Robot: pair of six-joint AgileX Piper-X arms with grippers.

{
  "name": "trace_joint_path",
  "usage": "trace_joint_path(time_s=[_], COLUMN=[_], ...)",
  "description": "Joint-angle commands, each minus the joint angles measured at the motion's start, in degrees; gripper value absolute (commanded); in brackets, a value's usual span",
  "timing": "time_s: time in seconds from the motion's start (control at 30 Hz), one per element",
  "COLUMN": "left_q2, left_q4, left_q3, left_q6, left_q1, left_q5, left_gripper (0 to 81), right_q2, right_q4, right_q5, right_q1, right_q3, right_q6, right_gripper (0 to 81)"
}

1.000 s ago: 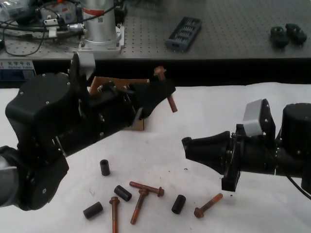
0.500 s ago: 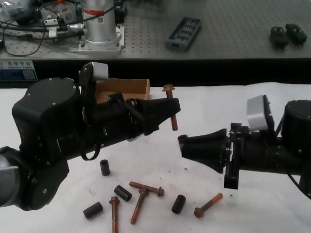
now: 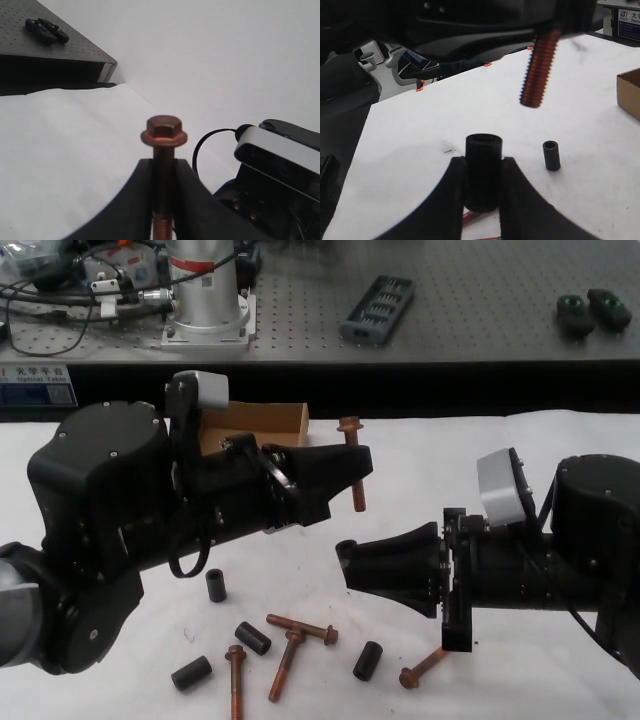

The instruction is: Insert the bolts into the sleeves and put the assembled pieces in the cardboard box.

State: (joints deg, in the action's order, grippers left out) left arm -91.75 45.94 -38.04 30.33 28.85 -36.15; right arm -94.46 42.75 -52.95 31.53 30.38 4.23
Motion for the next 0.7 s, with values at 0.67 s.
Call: trace_joint_path(time_s=[0.67], left_q2=[-0.01], left_q4=[0.81], left_q3=[-0.65], left_q6=[-2.40], left_q1=[-0.34], left_q5=[-0.44], left_gripper=[0.6], right_q2=[-0.05], right_q4=[-0.89], right_q5=[5.12], right_q1=[-0.12], right_q3=[2.54], right_q6=[0.07], right_gripper=[5.4])
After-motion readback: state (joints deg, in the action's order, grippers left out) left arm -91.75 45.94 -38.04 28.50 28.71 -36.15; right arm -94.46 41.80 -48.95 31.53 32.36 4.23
